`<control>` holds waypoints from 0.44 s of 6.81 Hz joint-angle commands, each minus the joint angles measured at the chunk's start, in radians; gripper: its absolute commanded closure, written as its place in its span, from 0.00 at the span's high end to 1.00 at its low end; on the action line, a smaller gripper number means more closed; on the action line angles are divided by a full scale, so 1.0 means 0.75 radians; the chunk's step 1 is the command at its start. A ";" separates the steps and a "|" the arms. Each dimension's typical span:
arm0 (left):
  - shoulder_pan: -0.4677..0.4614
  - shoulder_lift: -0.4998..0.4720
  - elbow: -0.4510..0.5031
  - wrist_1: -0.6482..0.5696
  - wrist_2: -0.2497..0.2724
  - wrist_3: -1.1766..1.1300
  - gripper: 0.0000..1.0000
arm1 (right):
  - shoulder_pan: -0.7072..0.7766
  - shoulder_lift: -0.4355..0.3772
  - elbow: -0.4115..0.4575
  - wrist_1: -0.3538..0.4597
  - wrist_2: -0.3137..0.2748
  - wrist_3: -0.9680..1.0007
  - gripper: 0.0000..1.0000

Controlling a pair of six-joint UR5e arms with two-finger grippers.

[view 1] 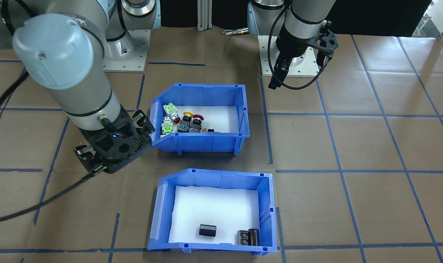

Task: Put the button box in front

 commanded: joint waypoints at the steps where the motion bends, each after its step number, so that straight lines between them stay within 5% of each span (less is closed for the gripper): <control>1: -0.166 -0.014 -0.069 0.098 -0.023 -0.333 1.00 | 0.139 0.127 -0.106 -0.012 -0.006 -0.188 1.00; 2: -0.234 -0.026 -0.095 0.105 -0.029 -0.407 1.00 | 0.190 0.174 -0.118 -0.040 -0.002 -0.361 1.00; 3: -0.259 -0.024 -0.144 0.123 -0.179 -0.493 1.00 | 0.263 0.200 -0.123 -0.044 -0.006 -0.460 1.00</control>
